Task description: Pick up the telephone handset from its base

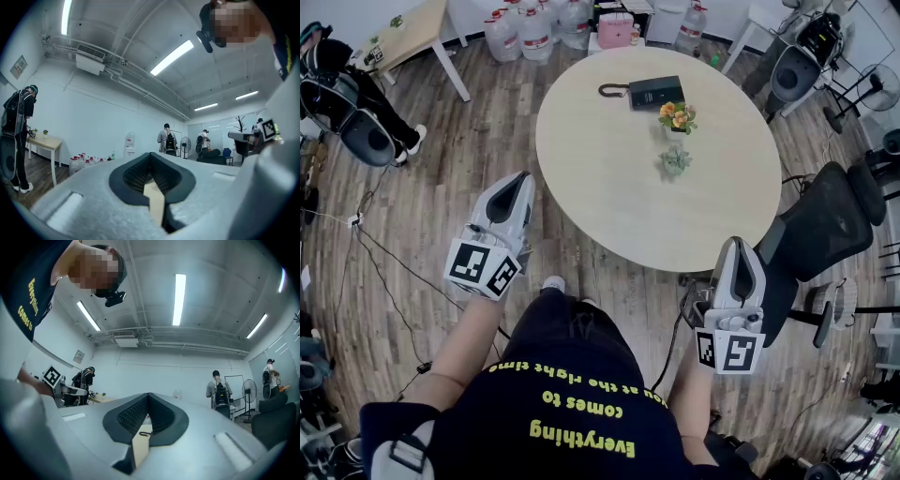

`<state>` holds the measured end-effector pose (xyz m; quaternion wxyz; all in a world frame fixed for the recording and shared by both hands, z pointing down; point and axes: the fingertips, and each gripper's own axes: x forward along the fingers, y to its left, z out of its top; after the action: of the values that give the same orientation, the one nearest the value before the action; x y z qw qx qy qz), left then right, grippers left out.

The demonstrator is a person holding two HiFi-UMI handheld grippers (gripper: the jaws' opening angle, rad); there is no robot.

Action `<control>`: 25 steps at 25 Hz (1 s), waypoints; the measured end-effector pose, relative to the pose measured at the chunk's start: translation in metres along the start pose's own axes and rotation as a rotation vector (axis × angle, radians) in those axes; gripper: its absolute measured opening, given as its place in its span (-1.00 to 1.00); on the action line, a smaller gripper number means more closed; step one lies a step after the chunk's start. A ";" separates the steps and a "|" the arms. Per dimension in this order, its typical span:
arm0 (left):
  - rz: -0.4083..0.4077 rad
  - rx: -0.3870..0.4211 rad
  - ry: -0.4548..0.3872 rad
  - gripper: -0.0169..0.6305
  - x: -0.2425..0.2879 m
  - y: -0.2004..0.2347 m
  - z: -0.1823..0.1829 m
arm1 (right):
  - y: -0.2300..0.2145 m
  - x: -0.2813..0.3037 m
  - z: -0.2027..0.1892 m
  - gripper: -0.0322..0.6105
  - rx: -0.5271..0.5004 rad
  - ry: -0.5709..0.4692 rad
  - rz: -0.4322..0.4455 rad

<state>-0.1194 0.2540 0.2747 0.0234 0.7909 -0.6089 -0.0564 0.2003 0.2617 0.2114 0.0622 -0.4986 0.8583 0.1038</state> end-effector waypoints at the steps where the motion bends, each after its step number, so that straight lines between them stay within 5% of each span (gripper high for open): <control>1: -0.003 0.004 0.001 -0.93 -0.001 -0.001 0.000 | 0.002 0.000 0.000 -0.87 -0.001 0.001 0.004; 20: -0.003 0.042 0.040 -0.93 0.010 -0.001 -0.006 | 0.002 0.011 -0.013 -0.86 0.056 0.038 0.007; 25: -0.017 0.037 0.033 -0.73 0.024 0.006 -0.001 | 0.009 0.030 -0.015 -0.83 0.054 0.041 0.008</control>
<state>-0.1195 0.2296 0.2748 0.0184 0.7971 -0.6027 -0.0321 0.1777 0.2366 0.2209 0.0575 -0.4954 0.8639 0.0705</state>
